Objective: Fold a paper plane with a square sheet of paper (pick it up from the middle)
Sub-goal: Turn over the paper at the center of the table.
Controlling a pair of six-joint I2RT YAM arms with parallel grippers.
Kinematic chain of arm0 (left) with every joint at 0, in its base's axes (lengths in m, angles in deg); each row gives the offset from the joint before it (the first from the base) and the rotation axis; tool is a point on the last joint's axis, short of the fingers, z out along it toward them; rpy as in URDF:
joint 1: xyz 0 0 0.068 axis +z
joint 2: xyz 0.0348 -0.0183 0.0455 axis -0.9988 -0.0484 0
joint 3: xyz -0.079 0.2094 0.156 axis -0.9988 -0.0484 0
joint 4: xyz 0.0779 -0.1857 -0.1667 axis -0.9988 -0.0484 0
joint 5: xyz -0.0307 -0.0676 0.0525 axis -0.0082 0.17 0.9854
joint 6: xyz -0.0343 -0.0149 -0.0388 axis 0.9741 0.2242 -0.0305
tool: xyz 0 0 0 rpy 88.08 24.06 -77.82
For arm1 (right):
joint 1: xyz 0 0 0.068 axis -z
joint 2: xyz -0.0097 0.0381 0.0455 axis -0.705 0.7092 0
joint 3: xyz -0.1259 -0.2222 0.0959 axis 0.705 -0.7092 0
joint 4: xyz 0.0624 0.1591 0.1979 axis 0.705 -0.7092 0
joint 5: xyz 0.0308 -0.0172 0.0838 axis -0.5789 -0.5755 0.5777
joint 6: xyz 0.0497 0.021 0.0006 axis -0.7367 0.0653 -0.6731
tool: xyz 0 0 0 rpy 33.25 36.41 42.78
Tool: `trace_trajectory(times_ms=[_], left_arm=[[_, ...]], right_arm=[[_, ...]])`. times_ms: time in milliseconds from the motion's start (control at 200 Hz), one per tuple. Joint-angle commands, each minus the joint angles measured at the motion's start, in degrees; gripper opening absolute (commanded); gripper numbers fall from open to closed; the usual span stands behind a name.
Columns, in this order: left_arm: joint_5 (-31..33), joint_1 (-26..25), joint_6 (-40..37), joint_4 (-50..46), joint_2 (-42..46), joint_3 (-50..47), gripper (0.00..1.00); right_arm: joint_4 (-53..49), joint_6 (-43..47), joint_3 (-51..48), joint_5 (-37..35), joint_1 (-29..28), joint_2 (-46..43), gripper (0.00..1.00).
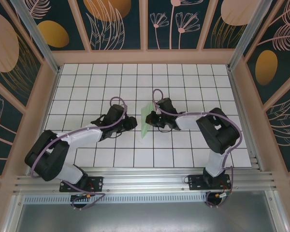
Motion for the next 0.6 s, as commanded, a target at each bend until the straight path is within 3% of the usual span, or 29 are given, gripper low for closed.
trace_trajectory(times_ms=[0,210,595], left_arm=[[6.9,-0.2,0.2,-0.9,2.9,-1.1,0.36],[12.5,-0.1,1.5,-2.2,5.9,-1.2,0.38],[17.1,-0.1,4.2,-2.7,7.4,-1.2,0.41]], right_arm=[[-9.6,4.7,2.8,-7.6,-0.6,-4.6,0.04],[-28.5,7.3,8.8,-21.1,-0.8,-5.1,0.02],[-44.4,13.8,16.8,-36.4,-2.4,-7.2,0.03]])
